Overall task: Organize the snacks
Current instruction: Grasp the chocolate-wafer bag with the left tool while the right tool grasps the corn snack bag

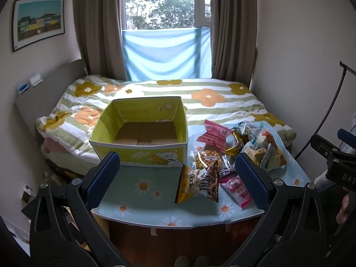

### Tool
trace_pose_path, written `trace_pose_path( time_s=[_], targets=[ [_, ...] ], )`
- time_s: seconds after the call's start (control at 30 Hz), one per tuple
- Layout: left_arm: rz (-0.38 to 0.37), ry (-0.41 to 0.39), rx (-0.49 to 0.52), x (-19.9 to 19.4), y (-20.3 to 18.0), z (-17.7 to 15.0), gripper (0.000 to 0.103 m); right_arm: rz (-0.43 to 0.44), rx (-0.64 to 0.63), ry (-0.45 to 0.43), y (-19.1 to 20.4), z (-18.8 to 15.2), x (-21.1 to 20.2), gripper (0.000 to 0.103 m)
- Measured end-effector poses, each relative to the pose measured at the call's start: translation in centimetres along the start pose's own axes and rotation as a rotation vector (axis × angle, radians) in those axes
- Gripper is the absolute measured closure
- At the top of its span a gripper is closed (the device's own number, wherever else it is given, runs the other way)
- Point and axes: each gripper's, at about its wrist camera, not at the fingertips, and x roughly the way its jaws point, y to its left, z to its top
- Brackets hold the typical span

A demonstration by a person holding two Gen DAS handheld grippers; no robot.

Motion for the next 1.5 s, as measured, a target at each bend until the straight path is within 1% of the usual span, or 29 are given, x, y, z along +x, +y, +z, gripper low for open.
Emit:
trace_pose_path(
  time_s=[0.17,0.33,0.5,0.57,0.8,1.0,1.13,1.2,1.3,1.4,1.5],
  targets=[
    [-0.040,0.074,-0.001,2.2,-1.1,-0.7,0.001,-0.002,-0.014,0.047,-1.9,-1.3,1.2,0.000],
    [-0.035,0.154,-0.014,4.8,-2.1,-2.6,0.001,0.054,-0.001,0.134,-3.3,-3.6,3.9,0.000],
    [-0.012,0.222,-0.002,7.5,-2.6,-4.3,0.001,0.105,0.037,0.195,-4.0,-5.7,6.6,0.000],
    [-0.023,0.258,-0.009,8.9,-2.7,-4.8,0.001,0.127,0.056,0.216,-4.1,-6.1,7.6,0.000],
    [-0.072,0.377,-0.010,14.8,-3.3,-6.2,0.001,0.175,0.096,0.262,-3.8,-6.4,11.6,0.000],
    [-0.118,0.480,-0.014,20.5,-3.5,-7.2,0.001,0.193,0.126,0.311,-2.9,-6.2,15.7,0.000],
    [-0.137,0.558,0.018,24.5,-4.2,-8.0,0.001,0.190,0.136,0.351,-2.0,-6.1,18.3,0.000],
    [-0.144,0.585,0.036,25.8,-4.6,-8.3,0.001,0.189,0.138,0.373,-1.7,-5.9,19.6,0.000],
    [-0.135,0.620,0.070,27.8,-5.1,-8.7,0.001,0.183,0.139,0.393,-1.2,-5.8,21.2,0.000],
    [-0.164,0.640,0.061,29.3,-5.5,-8.8,0.001,0.177,0.139,0.412,-0.8,-5.7,22.6,0.000],
    [-0.164,0.645,0.091,30.1,-6.2,-8.8,0.000,0.175,0.140,0.430,-0.5,-5.5,23.9,0.000]
  ],
)
